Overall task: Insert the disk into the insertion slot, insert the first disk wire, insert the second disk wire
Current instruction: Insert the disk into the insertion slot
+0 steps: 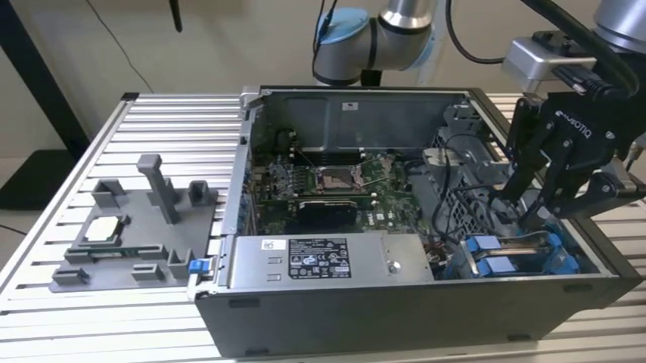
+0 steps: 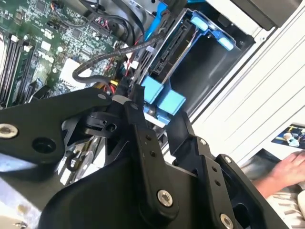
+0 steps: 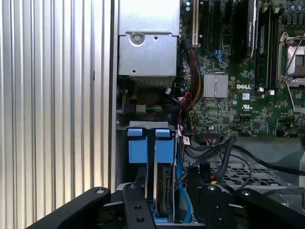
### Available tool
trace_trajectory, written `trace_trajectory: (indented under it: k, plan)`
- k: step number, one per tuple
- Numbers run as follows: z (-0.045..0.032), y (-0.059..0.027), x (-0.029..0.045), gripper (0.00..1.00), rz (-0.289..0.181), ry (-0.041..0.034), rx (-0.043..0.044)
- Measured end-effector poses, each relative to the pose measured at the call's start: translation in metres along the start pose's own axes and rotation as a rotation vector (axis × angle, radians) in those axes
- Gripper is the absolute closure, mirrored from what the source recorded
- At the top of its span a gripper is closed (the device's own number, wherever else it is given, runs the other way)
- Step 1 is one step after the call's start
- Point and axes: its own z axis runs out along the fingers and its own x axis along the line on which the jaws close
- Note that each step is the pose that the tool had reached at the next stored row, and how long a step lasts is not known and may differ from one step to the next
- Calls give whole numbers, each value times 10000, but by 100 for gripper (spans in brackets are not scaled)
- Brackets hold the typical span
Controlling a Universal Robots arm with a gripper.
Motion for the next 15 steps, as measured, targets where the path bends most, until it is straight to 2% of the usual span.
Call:
trace_trajectory:
  k: [5, 11, 15]
  plan:
    - [-87, 3, -31, 0, -1, 0, 11]
    - [-93, 9, -189, 0, 0, 2, 38]
    - [-75, 48, -222, 0, -2, -32, 39]
